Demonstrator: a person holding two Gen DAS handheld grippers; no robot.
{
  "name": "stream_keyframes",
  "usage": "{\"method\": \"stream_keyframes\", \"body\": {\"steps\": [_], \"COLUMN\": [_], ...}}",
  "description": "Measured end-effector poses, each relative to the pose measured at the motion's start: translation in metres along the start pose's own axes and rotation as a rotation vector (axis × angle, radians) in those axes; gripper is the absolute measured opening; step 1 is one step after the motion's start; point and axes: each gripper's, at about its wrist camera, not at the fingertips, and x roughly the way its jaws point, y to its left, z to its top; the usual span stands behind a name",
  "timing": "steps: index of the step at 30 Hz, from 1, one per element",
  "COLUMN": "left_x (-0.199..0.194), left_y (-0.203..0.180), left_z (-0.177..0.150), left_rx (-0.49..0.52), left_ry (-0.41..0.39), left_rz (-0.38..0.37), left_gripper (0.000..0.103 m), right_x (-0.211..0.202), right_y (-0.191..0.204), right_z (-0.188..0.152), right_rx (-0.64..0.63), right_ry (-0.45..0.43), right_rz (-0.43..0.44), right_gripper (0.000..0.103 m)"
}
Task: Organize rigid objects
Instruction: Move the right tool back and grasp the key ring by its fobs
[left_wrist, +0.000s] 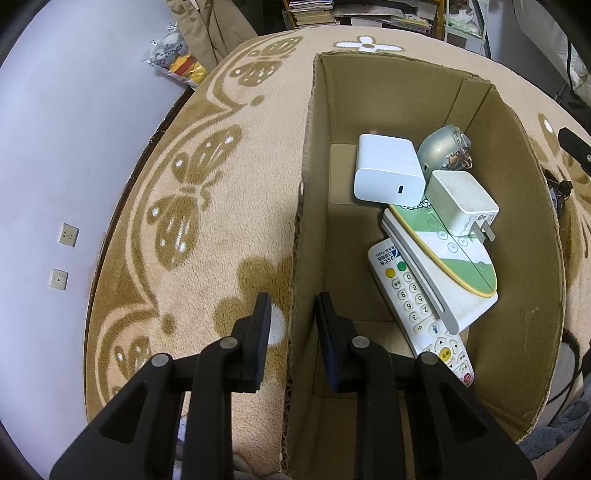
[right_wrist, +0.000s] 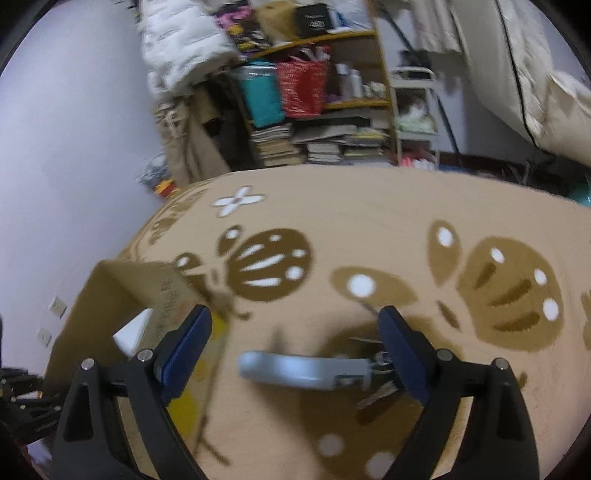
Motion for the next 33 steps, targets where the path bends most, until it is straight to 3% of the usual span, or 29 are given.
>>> {"method": "stream_keyframes", "body": {"steps": [7, 13, 17, 23, 30, 33], "left_x": [0.0, 0.001, 0.001, 0.003, 0.004, 0.004], "left_y": [-0.001, -0.001, -0.001, -0.002, -0.003, -0.003], "left_z": [0.0, 0.0, 0.001, 0.001, 0.001, 0.001], "left_rx": [0.001, 0.001, 0.003, 0.003, 0.003, 0.005], "left_ry": [0.001, 0.001, 0.002, 0.006, 0.006, 0.007], "left_rz": [0.001, 0.001, 0.002, 0.002, 0.001, 0.004], "left_gripper": [0.024, 0.025, 0.025, 0.025, 0.025, 0.025], "right_x": [0.025, 0.046, 0.053, 0.055, 0.042, 0.036], "right_y": [-0.037, -0.054, -0.065, -0.078, -0.068, -0.064], "right_z": [0.001, -0.005, -0.011, -0.024, -0.021, -0.014], "right_rx": [0.072, 0.084, 0.116, 0.185, 0.133, 0.112], "right_ry": [0.067, 0.139, 0.178, 0.202, 0.144, 0.132], "right_rz": [-0.045, -0.105, -0.118, -0.127, -0.145, -0.134], "right_gripper": [0.095, 0.086, 0.074, 0.044, 0.023, 0.023]}}
